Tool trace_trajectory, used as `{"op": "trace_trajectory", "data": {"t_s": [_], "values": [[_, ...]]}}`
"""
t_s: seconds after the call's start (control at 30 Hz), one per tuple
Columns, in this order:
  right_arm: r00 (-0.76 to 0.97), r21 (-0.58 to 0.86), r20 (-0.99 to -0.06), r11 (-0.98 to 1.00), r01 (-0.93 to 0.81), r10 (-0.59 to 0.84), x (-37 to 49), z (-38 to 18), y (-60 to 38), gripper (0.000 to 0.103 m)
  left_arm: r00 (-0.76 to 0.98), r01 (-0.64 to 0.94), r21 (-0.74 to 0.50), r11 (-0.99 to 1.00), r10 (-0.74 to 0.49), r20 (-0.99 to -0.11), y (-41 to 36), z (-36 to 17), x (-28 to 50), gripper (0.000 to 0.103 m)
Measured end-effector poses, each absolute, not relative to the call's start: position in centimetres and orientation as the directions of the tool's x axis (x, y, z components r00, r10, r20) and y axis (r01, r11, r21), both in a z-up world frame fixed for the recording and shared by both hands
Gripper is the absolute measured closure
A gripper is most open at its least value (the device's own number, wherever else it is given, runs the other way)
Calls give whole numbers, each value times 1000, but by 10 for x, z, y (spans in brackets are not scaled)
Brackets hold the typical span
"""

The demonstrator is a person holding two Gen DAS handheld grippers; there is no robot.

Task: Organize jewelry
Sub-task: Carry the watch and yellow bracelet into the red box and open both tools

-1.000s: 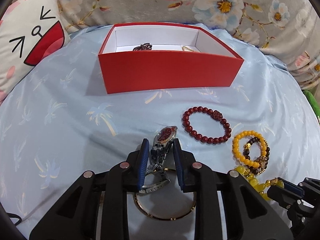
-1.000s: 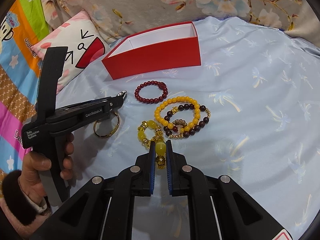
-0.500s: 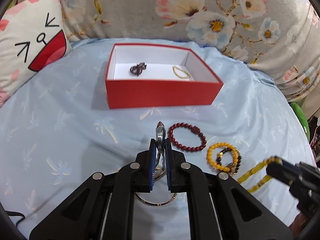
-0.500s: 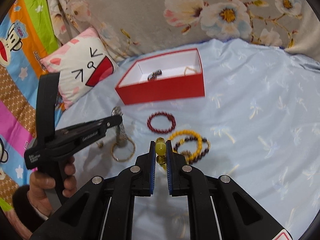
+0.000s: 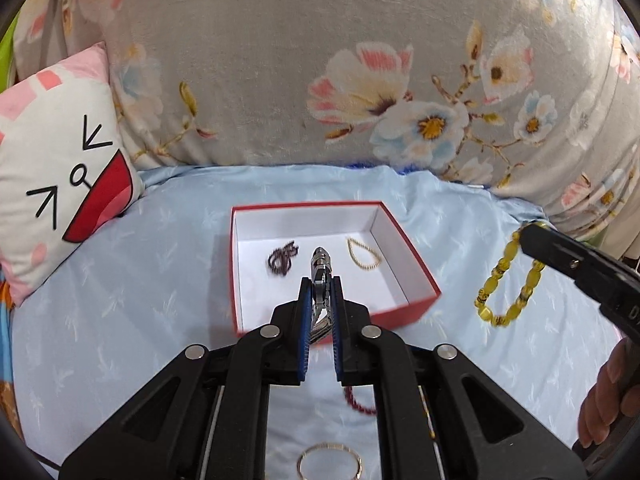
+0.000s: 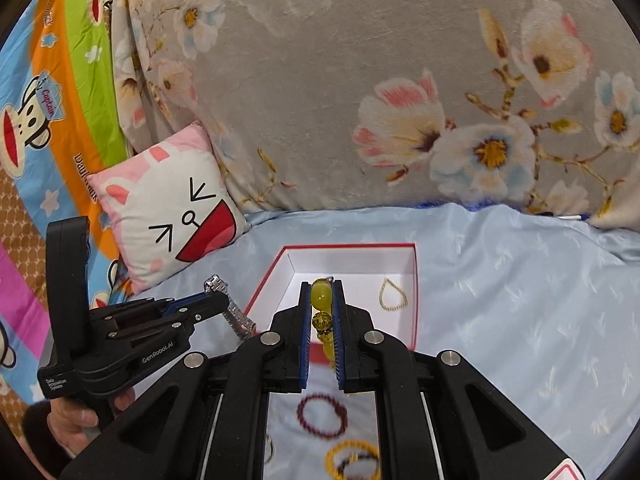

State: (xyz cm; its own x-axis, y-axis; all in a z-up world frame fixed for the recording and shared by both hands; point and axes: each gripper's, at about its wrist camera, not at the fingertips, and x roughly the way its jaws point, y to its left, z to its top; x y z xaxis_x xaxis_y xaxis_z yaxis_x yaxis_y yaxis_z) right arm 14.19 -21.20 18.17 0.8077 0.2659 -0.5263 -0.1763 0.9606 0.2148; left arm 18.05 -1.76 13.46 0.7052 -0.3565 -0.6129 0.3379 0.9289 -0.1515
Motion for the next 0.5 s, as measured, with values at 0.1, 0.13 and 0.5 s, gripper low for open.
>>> {"op": "trace_trajectory", "data": {"t_s": [0.1, 0.13, 0.5], "values": [[789, 229, -550, 958, -173, 274, 174, 172, -208, 93, 702, 332, -163, 929, -359, -615, -20, 131, 206, 94], [784, 232, -556, 958, -170, 274, 183, 168, -207, 93, 697, 332, -169, 928, -362, -619, -20, 128, 214, 94], [688, 235, -683, 966, -112, 246, 256, 91, -201, 93, 657, 306, -141, 941, -316, -685, -34, 83, 265, 94]]}}
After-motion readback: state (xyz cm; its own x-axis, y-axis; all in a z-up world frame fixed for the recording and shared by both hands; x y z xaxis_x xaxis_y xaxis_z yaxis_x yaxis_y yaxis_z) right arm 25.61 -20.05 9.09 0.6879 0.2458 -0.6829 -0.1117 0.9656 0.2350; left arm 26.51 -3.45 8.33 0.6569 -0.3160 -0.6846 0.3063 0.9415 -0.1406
